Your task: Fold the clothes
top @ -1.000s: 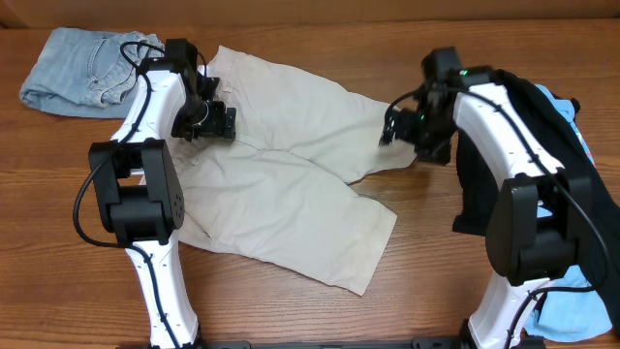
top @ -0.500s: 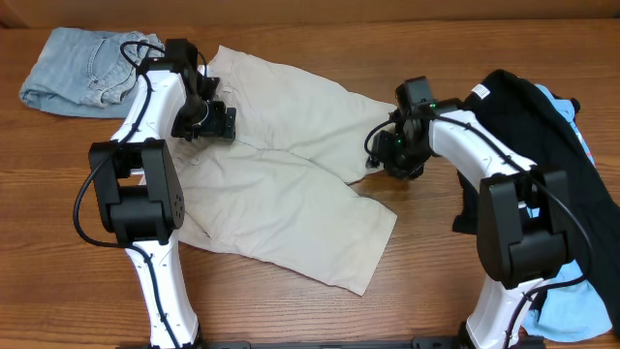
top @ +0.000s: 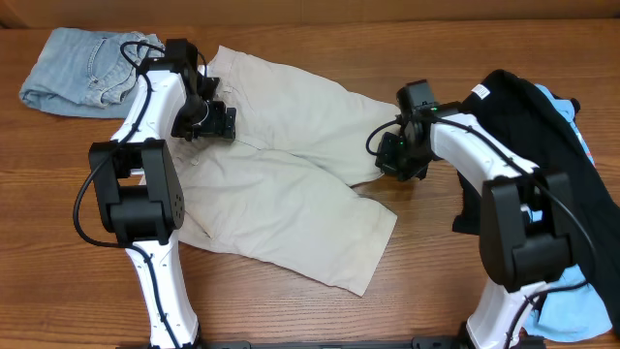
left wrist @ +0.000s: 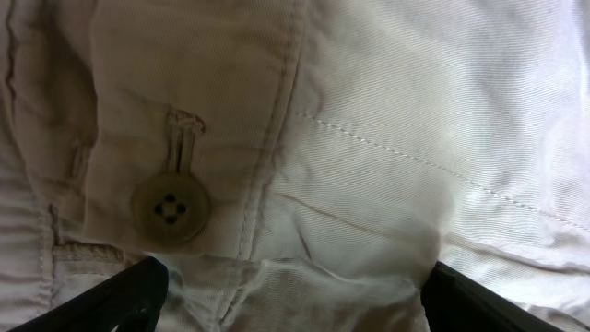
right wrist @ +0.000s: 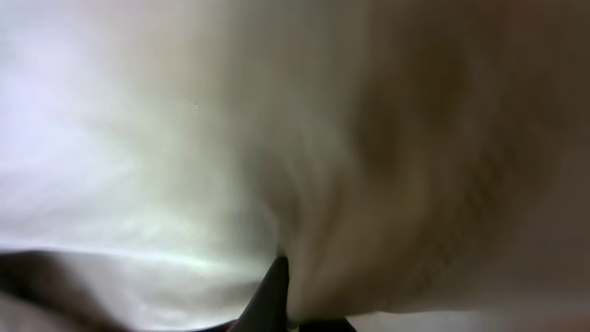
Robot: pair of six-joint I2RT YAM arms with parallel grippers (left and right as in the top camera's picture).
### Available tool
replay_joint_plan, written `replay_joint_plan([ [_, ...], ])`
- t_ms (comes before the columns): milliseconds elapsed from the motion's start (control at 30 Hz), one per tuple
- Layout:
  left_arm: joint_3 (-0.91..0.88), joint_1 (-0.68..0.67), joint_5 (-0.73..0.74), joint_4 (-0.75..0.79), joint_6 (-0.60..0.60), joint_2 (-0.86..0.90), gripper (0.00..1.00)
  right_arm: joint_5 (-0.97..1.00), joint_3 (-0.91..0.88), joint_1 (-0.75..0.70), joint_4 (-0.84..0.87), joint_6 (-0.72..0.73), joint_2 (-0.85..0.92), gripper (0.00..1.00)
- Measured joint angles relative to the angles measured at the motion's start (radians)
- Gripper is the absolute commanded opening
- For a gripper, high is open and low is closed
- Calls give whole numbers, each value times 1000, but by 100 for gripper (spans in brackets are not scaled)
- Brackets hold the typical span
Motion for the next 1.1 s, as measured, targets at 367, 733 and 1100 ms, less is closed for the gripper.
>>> replay_joint_plan([
  [367, 0, 0, 0, 0, 0, 0, 89, 30, 145, 126, 7, -3, -114, 4],
  [733, 0, 0, 0, 0, 0, 1, 89, 119, 149, 321, 468, 21, 29, 20],
  [1100, 0, -7, -8, 3, 0, 2, 89, 94, 231, 192, 221, -6, 35, 40],
])
